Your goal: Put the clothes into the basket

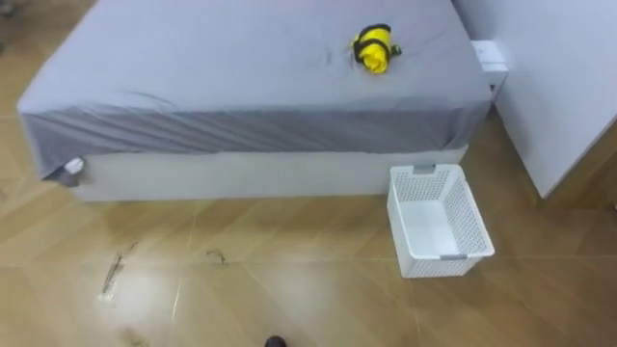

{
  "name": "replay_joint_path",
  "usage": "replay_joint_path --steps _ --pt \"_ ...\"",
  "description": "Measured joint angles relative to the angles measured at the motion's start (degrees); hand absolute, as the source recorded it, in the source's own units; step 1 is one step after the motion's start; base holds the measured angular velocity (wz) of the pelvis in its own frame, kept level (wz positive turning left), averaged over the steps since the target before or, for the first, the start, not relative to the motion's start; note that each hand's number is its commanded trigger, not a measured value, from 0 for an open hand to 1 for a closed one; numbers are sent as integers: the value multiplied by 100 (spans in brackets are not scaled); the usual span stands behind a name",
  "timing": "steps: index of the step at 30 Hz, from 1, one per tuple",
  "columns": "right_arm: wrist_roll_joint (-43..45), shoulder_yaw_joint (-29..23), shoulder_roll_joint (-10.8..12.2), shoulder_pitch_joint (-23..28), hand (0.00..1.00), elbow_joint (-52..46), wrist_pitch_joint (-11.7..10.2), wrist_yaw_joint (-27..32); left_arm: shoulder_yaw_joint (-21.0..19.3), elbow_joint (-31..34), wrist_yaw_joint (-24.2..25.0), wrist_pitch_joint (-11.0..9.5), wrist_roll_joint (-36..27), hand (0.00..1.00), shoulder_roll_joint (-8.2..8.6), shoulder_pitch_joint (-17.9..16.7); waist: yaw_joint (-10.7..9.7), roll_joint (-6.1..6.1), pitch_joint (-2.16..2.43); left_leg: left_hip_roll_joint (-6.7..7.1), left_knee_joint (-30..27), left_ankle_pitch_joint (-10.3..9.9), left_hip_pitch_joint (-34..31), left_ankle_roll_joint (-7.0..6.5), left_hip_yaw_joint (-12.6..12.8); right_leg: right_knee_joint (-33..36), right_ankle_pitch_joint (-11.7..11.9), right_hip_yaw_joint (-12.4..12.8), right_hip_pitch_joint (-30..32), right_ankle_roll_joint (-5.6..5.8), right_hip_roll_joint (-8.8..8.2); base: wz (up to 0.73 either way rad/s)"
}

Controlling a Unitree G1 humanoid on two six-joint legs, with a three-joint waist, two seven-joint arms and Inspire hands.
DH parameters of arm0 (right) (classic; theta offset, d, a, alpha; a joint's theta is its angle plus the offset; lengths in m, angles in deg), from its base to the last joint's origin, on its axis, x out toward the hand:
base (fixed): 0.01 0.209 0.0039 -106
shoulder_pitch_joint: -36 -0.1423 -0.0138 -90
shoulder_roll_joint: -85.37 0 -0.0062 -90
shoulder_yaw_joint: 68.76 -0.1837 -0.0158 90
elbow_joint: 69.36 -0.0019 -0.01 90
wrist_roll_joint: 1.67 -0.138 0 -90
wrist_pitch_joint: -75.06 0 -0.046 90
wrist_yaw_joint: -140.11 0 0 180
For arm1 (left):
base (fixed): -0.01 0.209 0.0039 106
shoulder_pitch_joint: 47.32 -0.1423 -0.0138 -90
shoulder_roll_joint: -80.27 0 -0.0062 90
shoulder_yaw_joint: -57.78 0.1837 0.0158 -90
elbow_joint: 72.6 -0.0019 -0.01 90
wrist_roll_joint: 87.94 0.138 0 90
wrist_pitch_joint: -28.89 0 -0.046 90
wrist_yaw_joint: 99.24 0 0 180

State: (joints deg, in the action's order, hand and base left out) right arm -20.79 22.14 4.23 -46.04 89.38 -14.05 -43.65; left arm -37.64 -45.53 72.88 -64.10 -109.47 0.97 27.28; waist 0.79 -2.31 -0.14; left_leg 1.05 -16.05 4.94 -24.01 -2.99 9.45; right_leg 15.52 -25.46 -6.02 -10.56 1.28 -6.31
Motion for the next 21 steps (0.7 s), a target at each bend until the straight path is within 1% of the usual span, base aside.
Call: replay_joint_path --steps 1,2,3,4,5,6,7,8,9,10,11,12,13,14,15,16,17,18,19,20,21 --pt "117 -4 15 4 0 -18 -17 5 1 -11 10 -18 3 0 -4 36 -42 -196 14 188 -359 -276 -85 -160 132 -84 -59 50 -48 77 -208 0" --pt "155 -5 0 -41 0 -19 -43 7 17 -20 17 -36 -17 0 3 141 -25 -211 -27 213 -796 -592 -202 -184 234 -65 1 88 -67 204 -318 -7" --pt "153 -4 4 -49 0 -23 -79 15 16 -16 27 -37 -16 0 -1 160 -12 -195 -29 192 -1028 -778 -230 -204 283 -7 73 105 -106 274 -352 -36" --pt "151 11 22 -108 0 -67 -125 71 4 -17 82 -80 -25 0 -22 175 87 -144 -56 101 -1571 -1166 -233 -246 347 247 212 200 -176 320 -409 -48" --pt "152 81 48 -122 0 -83 -143 121 11 -27 97 -144 -37 0 -65 178 125 -155 -88 67 -2000 -1381 -156 -342 499 826 379 290 -122 361 -452 -39" --pt "149 111 49 -116 0 -106 -150 133 12 -32 95 -161 -39 0 -79 191 109 -104 -86 79 -2051 -1480 -47 -347 557 1210 533 266 -74 341 -465 -12" --pt "132 117 17 -83 0 -172 -149 165 56 -24 76 -194 -35 0 -66 238 103 -53 -47 73 -1824 -1820 324 -358 585 2062 1054 213 210 356 -500 24" --pt "159 70 19 -77 0 -304 -154 217 144 11 68 -229 38 0 -84 345 115 20 6 165 -1486 -2068 710 -325 550 2962 1765 106 577 306 -593 24" --pt "168 59 29 -102 0 -360 -158 232 146 8 58 -234 123 0 -91 419 139 14 1 221 -1342 -2102 871 -355 535 3364 1945 108 781 226 -656 9" --pt "150 54 24 -200 0 -529 -157 235 114 3 42 -231 359 0 -73 560 267 68 -18 250 -1068 -2140 1192 -346 501 3975 1558 59 1321 76 -616 -12" --pt "143 51 8 -295 0 -758 -158 236 134 10 41 -238 515 0 -49 660 276 188 -58 184 -809 -2157 1512 -321 383 4218 1054 -102 1863 -134 -383 -12" --pt "115 55 11 -316 0 -897 -158 241 166 19 41 -238 566 0 -52 688 278 245 -68 155 -682 -2164 1665 -306 272 4164 867 -187 2112 -200 -222 8" --pt "99 72 21 -361 0 -1175 -172 251 274 73 50 -238 630 0 -87 739 269 335 -75 103 -481 -2188 1937 -263 71 3769 665 -308 2595 -228 100 30" --pt "100 75 26 -414 0 -1396 -200 287 387 109 74 -234 634 0 -111 762 244 372 -95 69 -308 -2250 2197 -222 -59 3033 666 -383 2983 -235 306 45" --pt "100 70 27 -427 0 -1485 -219 314 458 135 88 -234 633 0 -112 763 197 377 -95 64 -229 -2285 2318 -201 -158 2577 700 -408 3086 -232 364 76" --pt "85 66 27 -442 0 -1615 -267 360 600 180 130 -226 638 0 -111 754 79 376 -92 44 -70 -2367 2612 -145 -350 1546 960 -432 3200 -216 399 89" --pt "38 58 14 -454 0 -1634 -329 399 704 235 194 -189 671 0 -84 712 69 402 -80 -49 86 -2478 2942 -42 -447 872 1625 -552 3255 -282 397 91" --pt "2 45 14 -450 0 -1650 -348 431 748 264 223 -187 717 0 -75 670 70 435 -67 -128 113 -2548 3088 11 -533 619 1921 -623 3237 -302 421 68" --pt "-83 36 21 -444 0 -1752 -354 504 768 327 243 -190 779 0 -81 551 100 466 -4 -270 146 -2658 3306 134 -689 341 2366 -698 3205 -466 515 48" --pt "-90 24 17 -451 0 -1999 -401 590 791 317 239 -189 756 0 -107 458 125 460 35 -389 83 -2752 3387 286 -732 483 2483 -756 3111 -658 628 33" --pt "-106 4 10 -483 0 -2099 -465 622 796 309 242 -187 747 0 -103 420 132 553 34 -494 29 -2791 3436 366 -723 580 2393 -858 3051 -770 704 14"
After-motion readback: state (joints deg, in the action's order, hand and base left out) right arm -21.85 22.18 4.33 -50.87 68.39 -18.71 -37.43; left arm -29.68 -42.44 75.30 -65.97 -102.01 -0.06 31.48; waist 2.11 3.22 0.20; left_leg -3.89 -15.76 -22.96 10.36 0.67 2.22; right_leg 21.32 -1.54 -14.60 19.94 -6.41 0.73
